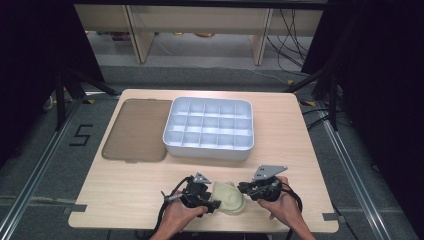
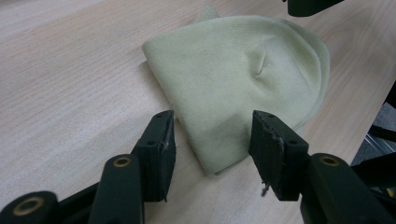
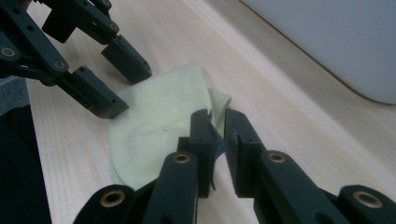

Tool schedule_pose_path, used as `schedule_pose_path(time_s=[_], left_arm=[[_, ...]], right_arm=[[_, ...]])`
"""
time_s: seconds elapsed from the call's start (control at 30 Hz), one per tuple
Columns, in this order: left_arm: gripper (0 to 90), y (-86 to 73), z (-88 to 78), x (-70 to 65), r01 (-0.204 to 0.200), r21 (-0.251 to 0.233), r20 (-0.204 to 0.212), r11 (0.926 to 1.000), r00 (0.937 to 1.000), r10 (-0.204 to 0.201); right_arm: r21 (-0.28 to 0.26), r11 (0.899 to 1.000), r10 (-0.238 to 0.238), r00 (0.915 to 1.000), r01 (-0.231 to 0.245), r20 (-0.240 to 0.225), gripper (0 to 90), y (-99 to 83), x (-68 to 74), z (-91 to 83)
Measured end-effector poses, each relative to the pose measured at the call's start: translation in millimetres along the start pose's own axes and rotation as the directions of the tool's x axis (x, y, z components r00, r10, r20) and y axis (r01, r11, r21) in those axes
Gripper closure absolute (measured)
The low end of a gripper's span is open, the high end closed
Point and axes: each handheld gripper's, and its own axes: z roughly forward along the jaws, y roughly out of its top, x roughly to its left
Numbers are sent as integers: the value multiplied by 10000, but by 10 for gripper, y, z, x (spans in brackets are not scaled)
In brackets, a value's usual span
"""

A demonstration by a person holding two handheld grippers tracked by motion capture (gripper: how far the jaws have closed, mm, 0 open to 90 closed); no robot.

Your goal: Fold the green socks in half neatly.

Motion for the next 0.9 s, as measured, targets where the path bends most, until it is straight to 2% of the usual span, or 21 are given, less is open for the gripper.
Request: schedule_pose_path(time_s=[0.17,0.23,0.27,0.3,0.33,0.37,0.5,0.53,0.6,0.83,0.9], left_arm=[[563,-1,4,13,-223,65,56,9997,9997,223],[607,-6,20,2,-225,-83,39,9997,9997,225],[628,-17,22,-19,-355,-98,-102,9993,9993,354],[644,-17,22,-19,-355,-98,-102,9993,9993,354],[644,-20,21,-19,-520,-65,-85,9986,9986,519],[683,-24,22,-22,-535,-67,-104,9985,9985,534],[733,-39,27,-26,-355,-195,-41,9992,9994,355],[752,-51,38,-26,-108,-389,-46,9992,9999,106],[781,-53,23,-21,-256,-354,3,9990,9997,256],[811,-44,19,-15,-268,-432,-65,9987,9996,265],[816,-44,17,-15,-260,-495,-87,9984,9996,256]], right_arm=[[-1,10000,-21,10000,21,-45,816,-3,0,1],[-23,9999,-119,9998,118,-147,815,2,0,8],[11,9999,-133,9998,133,-176,815,3,1,7],[11,9999,-133,9998,133,-176,815,3,1,7],[15,9999,-129,9997,129,-185,815,3,0,9],[44,9999,-98,9999,99,-105,816,1,2,15],[-8,9999,-152,9999,152,-38,816,2,11,10],[25,9998,-179,9998,179,-48,816,5,15,14],[24,9998,-200,9998,200,-73,817,7,24,20],[-112,9992,-374,9990,371,-230,827,22,33,36],[-117,9995,-284,9994,282,-198,835,27,40,38]])
